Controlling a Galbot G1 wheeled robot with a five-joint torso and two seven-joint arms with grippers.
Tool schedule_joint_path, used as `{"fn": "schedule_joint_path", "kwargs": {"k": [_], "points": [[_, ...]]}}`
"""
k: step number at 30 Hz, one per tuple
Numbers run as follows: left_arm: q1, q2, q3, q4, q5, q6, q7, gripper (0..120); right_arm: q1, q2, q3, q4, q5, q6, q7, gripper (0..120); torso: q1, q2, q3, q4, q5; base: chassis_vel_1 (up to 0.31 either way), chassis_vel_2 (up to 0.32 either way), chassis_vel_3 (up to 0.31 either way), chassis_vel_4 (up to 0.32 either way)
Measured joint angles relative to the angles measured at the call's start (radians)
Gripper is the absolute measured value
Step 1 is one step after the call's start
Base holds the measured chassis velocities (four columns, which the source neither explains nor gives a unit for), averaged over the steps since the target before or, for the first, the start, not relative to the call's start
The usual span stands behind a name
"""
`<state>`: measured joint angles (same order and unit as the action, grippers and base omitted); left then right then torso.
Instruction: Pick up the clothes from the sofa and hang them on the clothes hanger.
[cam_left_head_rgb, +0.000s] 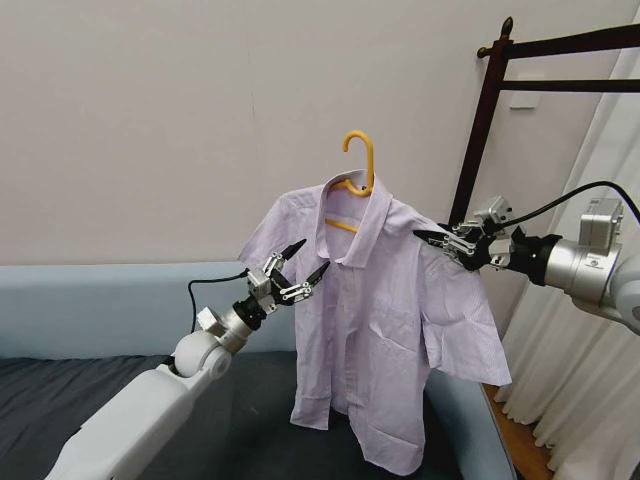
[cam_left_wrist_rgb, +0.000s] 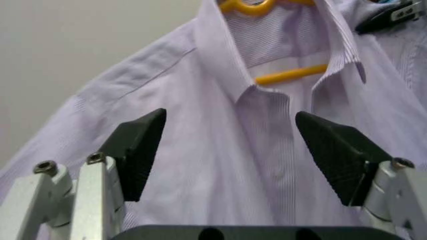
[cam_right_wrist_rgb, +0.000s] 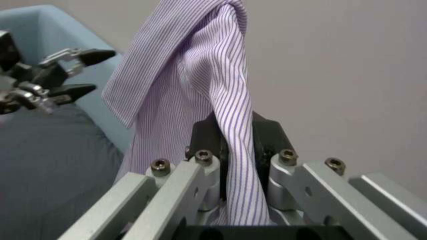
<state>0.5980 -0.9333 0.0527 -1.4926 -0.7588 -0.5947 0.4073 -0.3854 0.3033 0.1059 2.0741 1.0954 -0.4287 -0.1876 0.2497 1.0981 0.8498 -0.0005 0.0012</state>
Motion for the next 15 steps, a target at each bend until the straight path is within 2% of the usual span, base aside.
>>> {"fn": "schedule_joint_path", "kwargs": {"k": [2, 3, 5, 7, 9, 11, 13, 15], "points": [[0.109, 0.021, -0.082, -0.014, 0.059, -0.001, -0.088, 93, -0.001, -0.002, 0.004, 0.004, 0.004, -0.009, 0.008, 7, 0.0, 0.0, 0.0, 0.0001, -0.0005, 0.0, 0.0, 0.0, 0.0], [0.109, 0.021, -0.082, -0.014, 0.059, -0.001, -0.088, 93, -0.001, -0.002, 0.004, 0.004, 0.004, -0.009, 0.008, 7, 0.0, 0.0, 0.0, 0.0001, -0.0005, 0.0, 0.0, 0.0, 0.0], [0.24, 0.04, -0.149, -0.016, 0.106, 0.0, -0.203, 99, 0.004, -0.01, 0.016, 0.007, 0.024, -0.023, 0.02, 7, 0.0, 0.0, 0.0, 0.0006, -0.0003, 0.0, 0.0, 0.0, 0.0], [0.266, 0.041, -0.161, -0.015, 0.115, 0.0, -0.223, 99, 0.005, -0.012, 0.019, 0.008, 0.028, -0.026, 0.023, 7, 0.0, 0.0, 0.0, 0.0007, -0.0006, 0.0, 0.0, 0.0, 0.0], [0.393, 0.035, -0.238, -0.013, 0.16, -0.011, -0.298, 100, 0.007, -0.016, 0.037, 0.011, 0.038, -0.049, 0.047, 7, 0.0, 0.0, 0.0, 0.0005, -0.0005, 0.0, 0.0, 0.0, 0.0], [0.409, 0.033, -0.248, -0.013, 0.166, -0.014, -0.305, 100, 0.007, -0.016, 0.038, 0.012, 0.038, -0.052, 0.051, 7, 0.0, 0.0, 0.0, 0.0004, -0.0003, 0.0, 0.0, 0.0, 0.0], [0.538, -0.014, -0.335, -0.024, 0.243, -0.021, -0.379, 100, 0.007, -0.016, 0.061, 0.016, 0.054, -0.122, 0.17, 7, 0.0, 0.0, 0.0, 0.0004, -0.0001, 0.0, 0.0, 0.0, 0.0], [0.547, -0.023, -0.343, -0.022, 0.252, -0.024, -0.383, 100, 0.007, -0.017, 0.075, 0.023, 0.067, -0.146, 0.209, 7, 0.0, 0.0, 0.0, 0.0003, -0.0002, 0.0, 0.0, 0.0, 0.0]]}}
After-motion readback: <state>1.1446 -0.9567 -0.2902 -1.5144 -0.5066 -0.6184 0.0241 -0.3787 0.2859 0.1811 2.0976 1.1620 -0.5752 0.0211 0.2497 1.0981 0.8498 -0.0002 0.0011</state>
